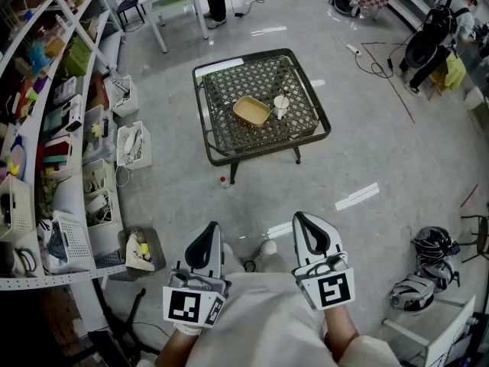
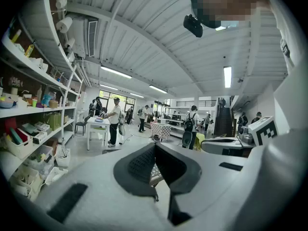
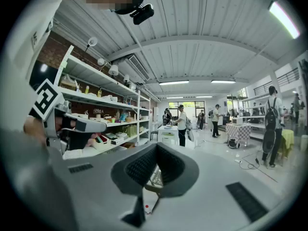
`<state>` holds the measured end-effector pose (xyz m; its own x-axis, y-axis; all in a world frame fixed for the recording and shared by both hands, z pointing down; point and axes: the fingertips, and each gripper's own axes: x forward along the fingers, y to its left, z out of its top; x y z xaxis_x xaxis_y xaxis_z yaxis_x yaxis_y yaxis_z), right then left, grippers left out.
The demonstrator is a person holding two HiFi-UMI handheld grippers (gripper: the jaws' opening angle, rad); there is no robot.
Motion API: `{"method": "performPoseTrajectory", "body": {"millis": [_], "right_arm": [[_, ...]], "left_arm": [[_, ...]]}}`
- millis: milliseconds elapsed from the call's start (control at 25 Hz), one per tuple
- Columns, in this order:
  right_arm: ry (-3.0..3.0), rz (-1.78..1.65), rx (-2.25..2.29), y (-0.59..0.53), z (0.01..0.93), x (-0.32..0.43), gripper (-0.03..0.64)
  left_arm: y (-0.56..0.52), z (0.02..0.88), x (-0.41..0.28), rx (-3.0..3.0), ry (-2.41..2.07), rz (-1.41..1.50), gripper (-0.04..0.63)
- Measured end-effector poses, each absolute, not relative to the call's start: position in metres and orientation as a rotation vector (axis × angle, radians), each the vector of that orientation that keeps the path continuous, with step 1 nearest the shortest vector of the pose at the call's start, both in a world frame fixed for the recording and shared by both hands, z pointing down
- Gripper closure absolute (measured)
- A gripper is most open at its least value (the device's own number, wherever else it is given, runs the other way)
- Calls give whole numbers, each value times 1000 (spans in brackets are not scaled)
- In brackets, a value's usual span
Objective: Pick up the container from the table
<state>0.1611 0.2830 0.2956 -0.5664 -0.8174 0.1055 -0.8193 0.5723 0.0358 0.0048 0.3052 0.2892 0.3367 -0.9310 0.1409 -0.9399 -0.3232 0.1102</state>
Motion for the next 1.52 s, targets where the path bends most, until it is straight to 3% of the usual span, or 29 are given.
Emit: {"method": "performPoseTrajectory", "body": {"millis": [440,800,1000,1120,1520], "right_arm": [[-2800,13,1349,276,297,190,598],[-2836,67,1268,239,302,176,597],[-2858,84,1243,198,304,158,597],[-2812,111,1232,165,311,150,558],[-2680,45,1247,47,327,87,557]], "left_arm": [[300,298,40,2392,-1760,87,572],[279,304,28,2302,-1811,115,572],[234,316,20,2280,-1785,105,572],[191,324,14,2292,-1744,98,572],[50,317,-45,2411,-1615,95,572]]}}
